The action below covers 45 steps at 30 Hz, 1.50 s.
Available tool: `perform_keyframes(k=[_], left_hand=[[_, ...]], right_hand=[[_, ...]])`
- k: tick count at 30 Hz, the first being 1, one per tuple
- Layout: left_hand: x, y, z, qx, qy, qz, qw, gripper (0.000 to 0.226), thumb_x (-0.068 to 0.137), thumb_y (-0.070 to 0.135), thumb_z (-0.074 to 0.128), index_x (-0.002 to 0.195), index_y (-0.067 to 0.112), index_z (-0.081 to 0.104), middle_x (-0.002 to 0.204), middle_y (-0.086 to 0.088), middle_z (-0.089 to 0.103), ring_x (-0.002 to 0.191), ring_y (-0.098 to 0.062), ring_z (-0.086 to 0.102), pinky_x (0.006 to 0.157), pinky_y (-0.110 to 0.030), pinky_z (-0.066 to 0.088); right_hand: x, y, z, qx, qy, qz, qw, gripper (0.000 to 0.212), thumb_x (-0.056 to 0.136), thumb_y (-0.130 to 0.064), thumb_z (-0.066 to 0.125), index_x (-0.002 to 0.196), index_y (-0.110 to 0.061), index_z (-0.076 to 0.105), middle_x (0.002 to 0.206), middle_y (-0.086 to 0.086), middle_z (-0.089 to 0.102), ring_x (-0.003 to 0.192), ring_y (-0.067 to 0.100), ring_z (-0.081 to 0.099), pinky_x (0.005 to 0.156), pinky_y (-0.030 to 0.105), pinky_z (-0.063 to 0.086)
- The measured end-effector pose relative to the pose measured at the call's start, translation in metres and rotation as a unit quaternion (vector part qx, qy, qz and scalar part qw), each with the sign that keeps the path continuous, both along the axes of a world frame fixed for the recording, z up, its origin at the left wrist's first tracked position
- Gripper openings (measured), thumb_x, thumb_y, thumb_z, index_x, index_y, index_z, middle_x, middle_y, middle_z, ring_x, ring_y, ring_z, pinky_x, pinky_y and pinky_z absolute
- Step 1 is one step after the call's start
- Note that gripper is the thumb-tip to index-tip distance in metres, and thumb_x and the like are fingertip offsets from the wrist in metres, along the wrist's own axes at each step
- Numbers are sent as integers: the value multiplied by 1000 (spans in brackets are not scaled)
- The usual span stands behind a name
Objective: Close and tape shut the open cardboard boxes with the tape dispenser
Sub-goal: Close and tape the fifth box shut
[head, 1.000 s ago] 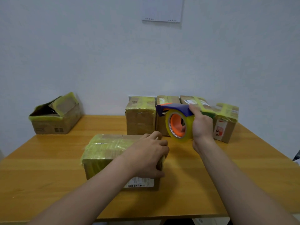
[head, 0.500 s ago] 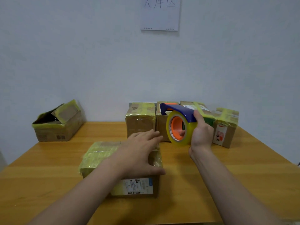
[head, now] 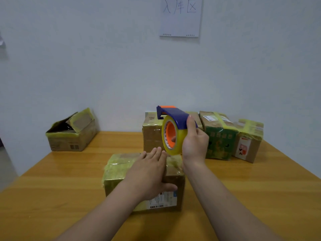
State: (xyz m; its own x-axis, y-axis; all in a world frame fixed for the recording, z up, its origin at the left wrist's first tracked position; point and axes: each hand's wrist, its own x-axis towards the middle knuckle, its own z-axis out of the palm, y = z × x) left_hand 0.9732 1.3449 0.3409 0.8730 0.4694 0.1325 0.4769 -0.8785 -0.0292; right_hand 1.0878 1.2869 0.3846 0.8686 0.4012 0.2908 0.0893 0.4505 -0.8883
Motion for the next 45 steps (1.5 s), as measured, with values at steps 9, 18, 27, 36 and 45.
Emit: perform_keyframes(k=[9, 18, 27, 36, 45], left_hand=[[-30, -16, -20, 63, -76, 67, 993, 99, 95, 78, 39, 166, 23, -3, 174, -2, 2, 160, -21, 2, 131, -42, 3], [-59, -8, -17, 50, -100, 108, 988, 90, 88, 85, 25, 163, 35, 20, 170, 0, 26, 158, -22, 21, 127, -42, 16], [-77, -9, -21, 40, -124, 122, 984, 86, 86, 84, 33, 161, 46, 18, 171, 9, 20, 159, -18, 16, 125, -37, 20], [-87, -11, -36, -41, -206, 181, 961, 86, 82, 74, 63, 154, 56, 21, 169, 18, 0, 159, -19, -6, 124, -42, 27], [-93, -2, -44, -118, -340, 179, 916, 97, 61, 44, 96, 147, 41, 51, 164, 17, 27, 150, -11, 34, 121, -40, 36]], right_hand=[[-10, 8, -31, -41, -56, 3, 998, 46, 92, -60, 52, 81, -18, 67, 72, 7, 69, 63, 17, 62, 66, 35, 51], [-6, 10, -32, -93, -92, 4, 991, 44, 100, -52, 52, 76, -19, 67, 67, -7, 72, 61, 5, 66, 64, 28, 53], [-8, 10, -35, -79, -107, -5, 991, 44, 101, -52, 51, 78, -18, 67, 68, 1, 71, 65, 19, 67, 64, 40, 52], [-9, 7, -34, -68, -101, 7, 993, 40, 101, -49, 51, 82, -18, 67, 73, 4, 71, 66, 16, 67, 63, 34, 52], [-9, 6, -33, -63, -100, 15, 993, 43, 102, -46, 51, 83, -11, 67, 66, 1, 67, 58, 7, 61, 54, 21, 48]])
